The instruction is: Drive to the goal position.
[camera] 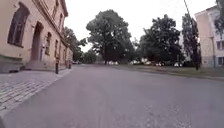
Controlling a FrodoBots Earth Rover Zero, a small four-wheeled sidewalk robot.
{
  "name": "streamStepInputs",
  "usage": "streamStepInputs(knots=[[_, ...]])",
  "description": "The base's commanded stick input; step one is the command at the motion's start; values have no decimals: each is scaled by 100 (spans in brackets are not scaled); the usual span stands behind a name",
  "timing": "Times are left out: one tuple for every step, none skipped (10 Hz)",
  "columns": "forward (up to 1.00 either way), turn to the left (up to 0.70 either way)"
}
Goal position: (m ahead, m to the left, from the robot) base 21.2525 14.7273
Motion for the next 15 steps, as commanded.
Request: streamStepInputs(knots=[[45,0],[45,0],[45,0],[45,0],[45,0],[45,0],[45,0],[45,0],[45,0],[45,0],[45,0],[45,0],[45,0],[45,0],[45,0]])
